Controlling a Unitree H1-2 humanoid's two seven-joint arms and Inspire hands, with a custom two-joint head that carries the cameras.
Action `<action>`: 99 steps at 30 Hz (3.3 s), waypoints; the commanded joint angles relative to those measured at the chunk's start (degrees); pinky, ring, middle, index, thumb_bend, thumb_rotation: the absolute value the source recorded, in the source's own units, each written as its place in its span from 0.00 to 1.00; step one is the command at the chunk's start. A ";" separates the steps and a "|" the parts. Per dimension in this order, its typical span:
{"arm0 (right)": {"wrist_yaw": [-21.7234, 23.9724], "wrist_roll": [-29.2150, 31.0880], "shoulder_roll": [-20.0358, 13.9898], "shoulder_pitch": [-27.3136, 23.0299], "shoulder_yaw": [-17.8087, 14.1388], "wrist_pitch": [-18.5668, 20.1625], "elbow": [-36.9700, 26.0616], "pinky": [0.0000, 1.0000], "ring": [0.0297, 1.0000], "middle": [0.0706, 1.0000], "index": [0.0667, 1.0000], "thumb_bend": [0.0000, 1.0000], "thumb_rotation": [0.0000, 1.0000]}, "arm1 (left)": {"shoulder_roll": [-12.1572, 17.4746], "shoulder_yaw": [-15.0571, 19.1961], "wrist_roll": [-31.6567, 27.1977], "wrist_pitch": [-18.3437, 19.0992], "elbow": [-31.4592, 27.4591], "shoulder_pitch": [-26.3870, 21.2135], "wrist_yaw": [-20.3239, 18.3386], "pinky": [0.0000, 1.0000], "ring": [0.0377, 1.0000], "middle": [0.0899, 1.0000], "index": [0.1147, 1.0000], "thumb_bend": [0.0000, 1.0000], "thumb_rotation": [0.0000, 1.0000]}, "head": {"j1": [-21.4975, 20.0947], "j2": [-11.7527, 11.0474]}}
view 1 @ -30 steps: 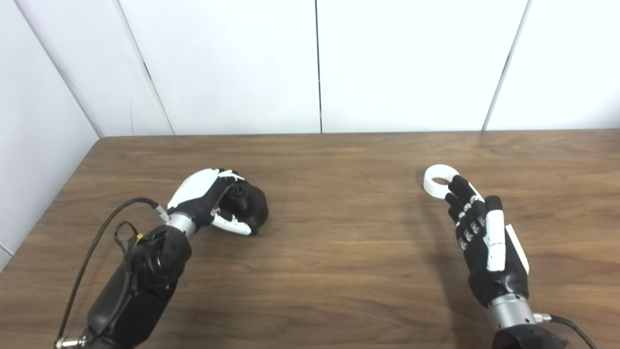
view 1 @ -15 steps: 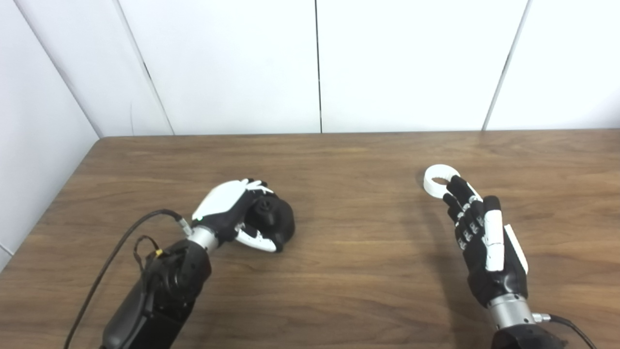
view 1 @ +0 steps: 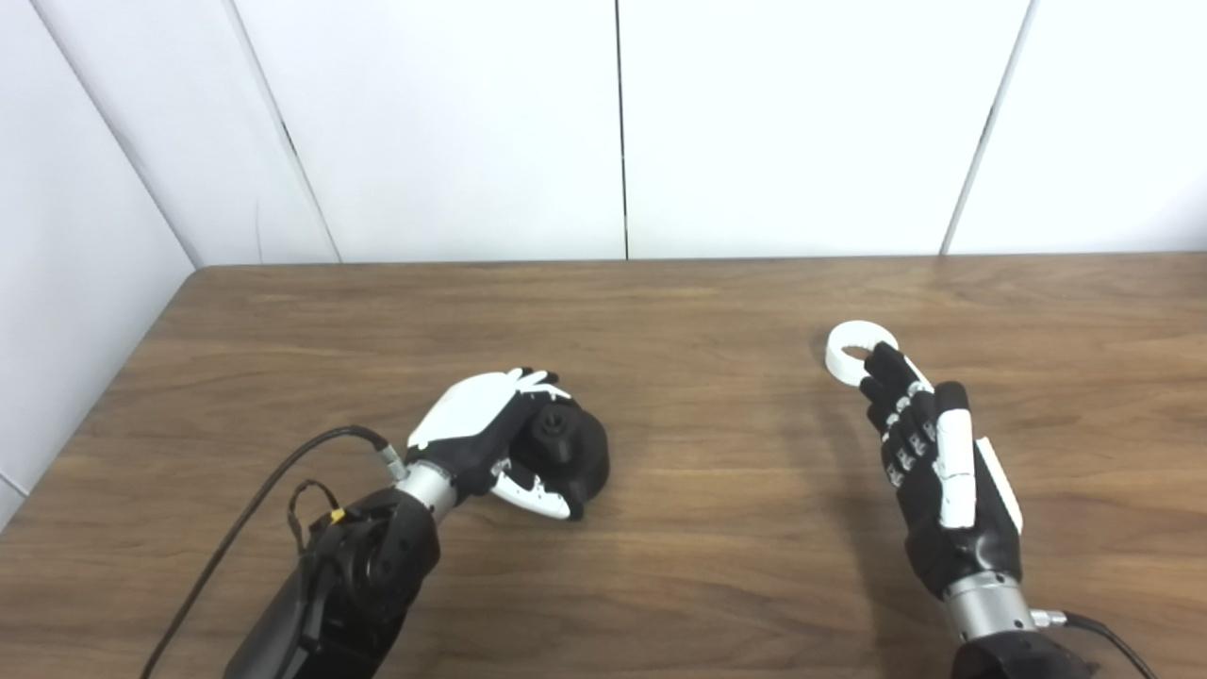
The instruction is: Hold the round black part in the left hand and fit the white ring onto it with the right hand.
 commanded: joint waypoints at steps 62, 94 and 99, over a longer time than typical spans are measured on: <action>-1.22 0.72 0.74 0.83 1.15 0.99 -3.75 1.00 0.95 0.91 0.88 0.59 1.00 | -5.52 -1.75 2.60 -7.43 -5.45 4.15 -1.91 0.96 1.00 0.95 0.79 1.00 0.33 | -0.81 1.76; -0.53 0.92 -0.29 0.77 0.93 1.65 -4.26 1.00 0.95 0.91 0.89 0.62 1.00 | -4.87 1.62 1.35 -3.25 -6.05 4.06 -4.67 0.95 1.00 0.96 0.81 1.00 0.28 | -0.05 2.48; -0.45 1.19 -0.28 0.73 0.81 1.72 -4.31 1.00 0.95 0.91 0.88 0.61 1.00 | -4.60 1.56 1.76 -3.27 -5.68 4.07 -4.67 0.96 1.00 0.96 0.79 0.99 0.28 | -0.01 2.63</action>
